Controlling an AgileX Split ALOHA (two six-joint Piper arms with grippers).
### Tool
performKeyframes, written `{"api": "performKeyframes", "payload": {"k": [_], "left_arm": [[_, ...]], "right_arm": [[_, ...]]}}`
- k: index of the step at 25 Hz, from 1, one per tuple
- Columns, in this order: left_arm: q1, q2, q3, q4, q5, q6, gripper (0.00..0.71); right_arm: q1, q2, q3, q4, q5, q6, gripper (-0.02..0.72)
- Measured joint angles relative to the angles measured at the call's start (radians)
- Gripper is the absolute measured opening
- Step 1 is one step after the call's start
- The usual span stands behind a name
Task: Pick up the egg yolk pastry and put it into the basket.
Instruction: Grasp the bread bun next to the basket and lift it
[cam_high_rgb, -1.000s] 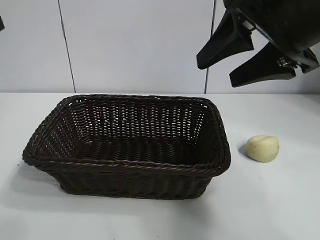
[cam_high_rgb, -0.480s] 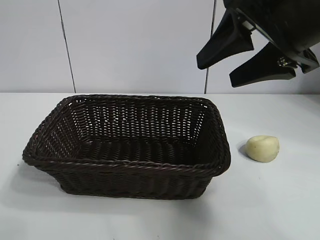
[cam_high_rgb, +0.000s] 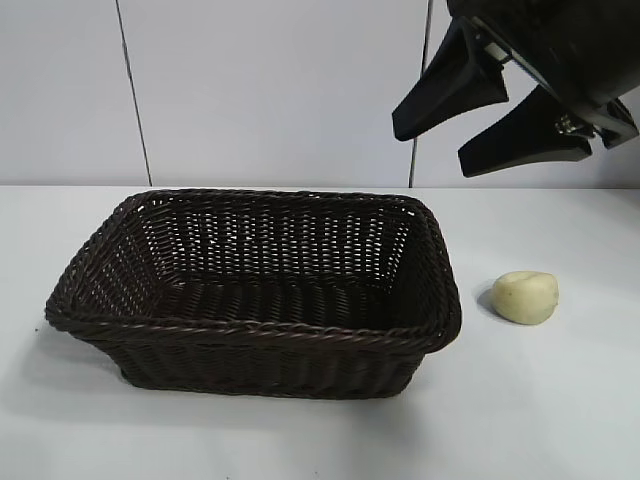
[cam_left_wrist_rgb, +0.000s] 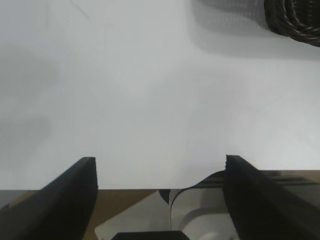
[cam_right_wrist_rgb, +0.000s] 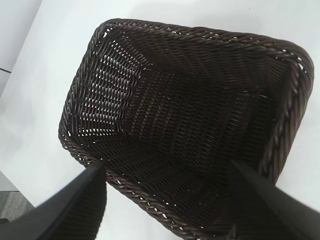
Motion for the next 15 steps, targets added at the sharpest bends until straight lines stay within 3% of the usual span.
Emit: {"api": "performKeyframes", "payload": {"k": [3, 7, 15], "left_arm": [[0.0, -0.105, 0.086, 0.0, -0.033, 0.0, 0.514], [0.0, -0.182, 0.101, -0.008, -0.032, 0.0, 0.514], [0.0, -0.199, 0.101, -0.026, -0.029, 0.0, 0.514]], "right_arm": [[0.0, 0.0, 0.0, 0.0, 0.001, 0.0, 0.496], [0.0, 0.0, 0.0, 0.0, 0.001, 0.0, 0.496], [0.0, 0.0, 0.0, 0.0, 0.001, 0.0, 0.496]]}}
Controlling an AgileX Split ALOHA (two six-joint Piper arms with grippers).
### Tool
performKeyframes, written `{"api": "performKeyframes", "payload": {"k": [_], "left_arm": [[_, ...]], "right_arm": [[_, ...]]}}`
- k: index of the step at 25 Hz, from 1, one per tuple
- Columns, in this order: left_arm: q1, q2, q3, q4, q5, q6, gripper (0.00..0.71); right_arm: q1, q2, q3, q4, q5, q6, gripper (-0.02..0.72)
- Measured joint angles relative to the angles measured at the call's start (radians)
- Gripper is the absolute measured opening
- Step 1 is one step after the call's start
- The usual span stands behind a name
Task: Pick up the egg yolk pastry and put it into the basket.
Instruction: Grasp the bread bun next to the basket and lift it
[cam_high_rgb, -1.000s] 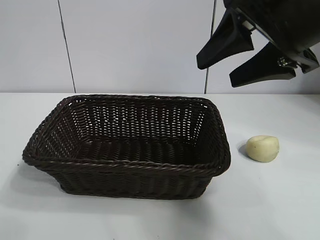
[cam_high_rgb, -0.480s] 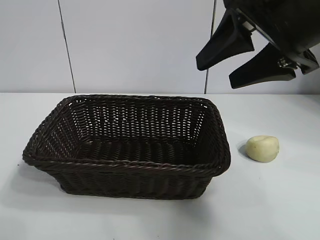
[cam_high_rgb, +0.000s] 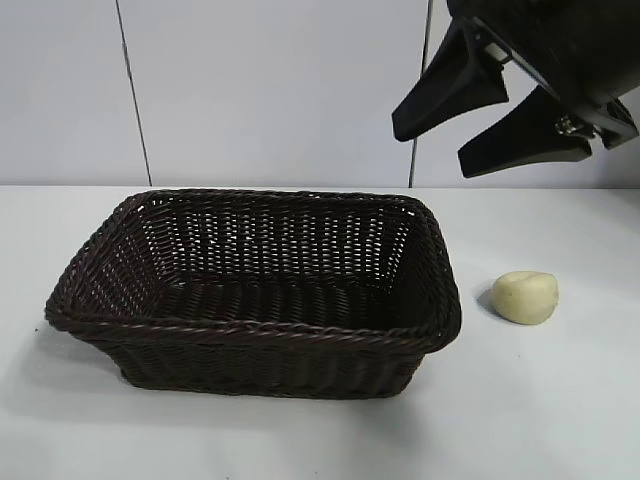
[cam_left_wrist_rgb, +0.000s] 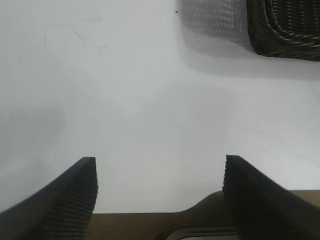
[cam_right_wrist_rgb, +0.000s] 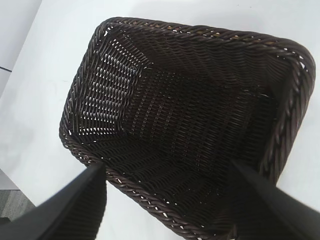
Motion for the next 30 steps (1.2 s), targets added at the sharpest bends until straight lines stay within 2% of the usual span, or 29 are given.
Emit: {"api": "performKeyframes", "payload": {"k": [5, 12, 16, 19, 23, 25, 30], "left_arm": [[0.0, -0.08, 0.0, 0.0, 0.0, 0.0, 0.514], [0.0, -0.339, 0.0, 0.0, 0.001, 0.0, 0.514], [0.0, -0.456, 0.0, 0.0, 0.009, 0.0, 0.514], [0.0, -0.469, 0.0, 0.0, 0.018, 0.0, 0.514], [0.0, -0.469, 0.0, 0.0, 0.024, 0.0, 0.513], [0.0, -0.469, 0.0, 0.0, 0.024, 0.0, 0.513], [0.0, -0.469, 0.0, 0.0, 0.024, 0.0, 0.513]], "right_arm": [[0.0, 0.0, 0.0, 0.0, -0.002, 0.0, 0.496], [0.0, 0.0, 0.0, -0.001, -0.004, 0.001, 0.496], [0.0, 0.0, 0.0, -0.008, 0.0, 0.049, 0.496], [0.0, 0.0, 0.0, -0.036, 0.006, 0.091, 0.496], [0.0, 0.0, -0.027, -0.137, 0.024, 0.205, 0.496], [0.0, 0.0, -0.063, -0.221, 0.043, 0.276, 0.496], [0.0, 0.023, -0.186, -0.493, 0.124, 0.482, 0.496]]}}
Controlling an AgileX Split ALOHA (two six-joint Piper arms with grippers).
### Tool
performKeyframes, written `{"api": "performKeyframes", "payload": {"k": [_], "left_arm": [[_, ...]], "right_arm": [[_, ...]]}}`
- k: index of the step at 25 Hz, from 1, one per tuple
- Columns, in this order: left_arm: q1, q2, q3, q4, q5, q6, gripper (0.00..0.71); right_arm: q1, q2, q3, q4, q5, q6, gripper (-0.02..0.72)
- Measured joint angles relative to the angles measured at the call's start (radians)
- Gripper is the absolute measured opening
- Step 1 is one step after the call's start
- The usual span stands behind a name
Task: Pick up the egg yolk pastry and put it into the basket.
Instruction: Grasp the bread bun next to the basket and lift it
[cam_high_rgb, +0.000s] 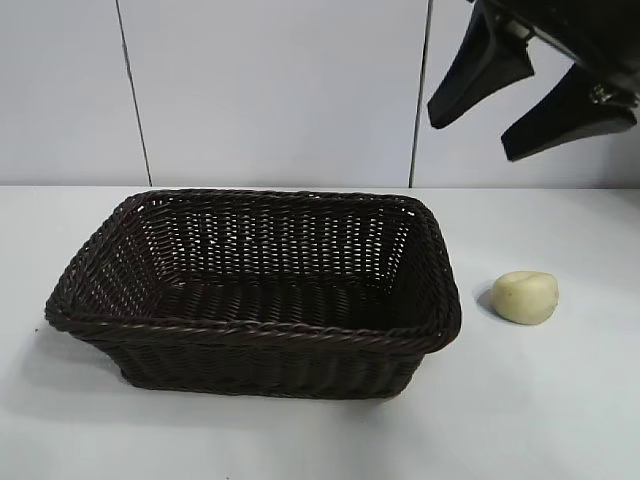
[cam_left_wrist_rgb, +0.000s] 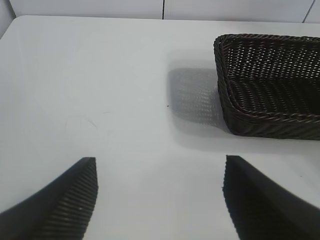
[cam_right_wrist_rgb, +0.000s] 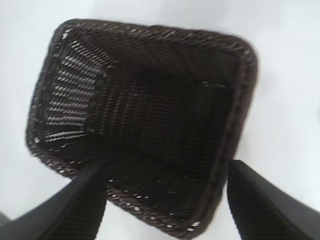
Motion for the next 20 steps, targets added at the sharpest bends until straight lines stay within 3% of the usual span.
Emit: {"api": "performKeyframes", "payload": {"k": [3, 8, 12, 20], "left_arm": [[0.0, 0.0, 0.0, 0.0, 0.0, 0.0, 0.513], [0.0, 0.0, 0.0, 0.0, 0.0, 0.0, 0.513], [0.0, 0.0, 0.0, 0.0, 0.0, 0.0, 0.513], [0.0, 0.0, 0.0, 0.0, 0.001, 0.0, 0.513]], "right_arm": [[0.0, 0.047, -0.06, -0.108, 0.062, 0.052, 0.496], [-0.002, 0.14, -0.122, -0.197, 0.104, 0.063, 0.507], [-0.051, 0.208, -0.155, -0.214, 0.103, 0.065, 0.555], [-0.19, 0.326, -0.166, -0.199, 0.086, 0.063, 0.568]]}}
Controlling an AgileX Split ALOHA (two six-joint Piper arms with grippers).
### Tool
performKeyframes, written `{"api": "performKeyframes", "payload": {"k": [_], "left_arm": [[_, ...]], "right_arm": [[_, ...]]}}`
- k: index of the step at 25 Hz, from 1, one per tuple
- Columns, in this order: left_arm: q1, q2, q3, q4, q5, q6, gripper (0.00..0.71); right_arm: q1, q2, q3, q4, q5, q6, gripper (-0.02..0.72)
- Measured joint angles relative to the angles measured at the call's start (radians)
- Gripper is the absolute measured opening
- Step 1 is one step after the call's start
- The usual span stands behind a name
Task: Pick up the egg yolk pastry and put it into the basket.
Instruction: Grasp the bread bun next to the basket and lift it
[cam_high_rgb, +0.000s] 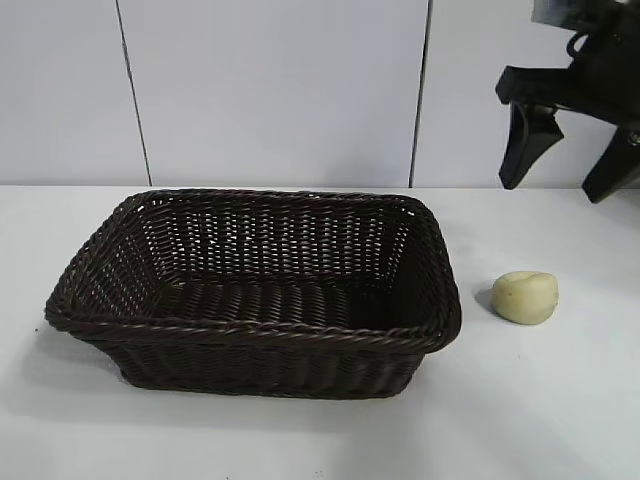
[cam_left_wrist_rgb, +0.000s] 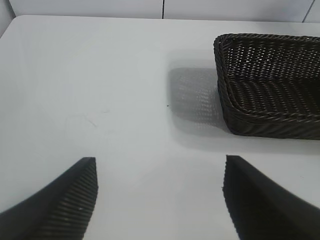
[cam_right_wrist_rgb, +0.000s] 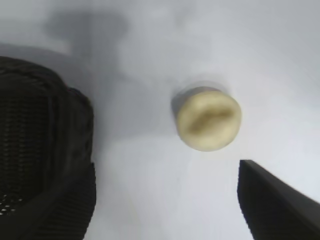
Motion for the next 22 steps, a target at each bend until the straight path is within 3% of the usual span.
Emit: {"api": "performKeyframes", "payload": {"k": [22], "left_arm": [[0.0, 0.0, 0.0, 0.0, 0.001, 0.0, 0.512]], "right_arm": [[-0.004, 0.287, -0.004, 0.028, -0.177, 0.013, 0.57]]}}
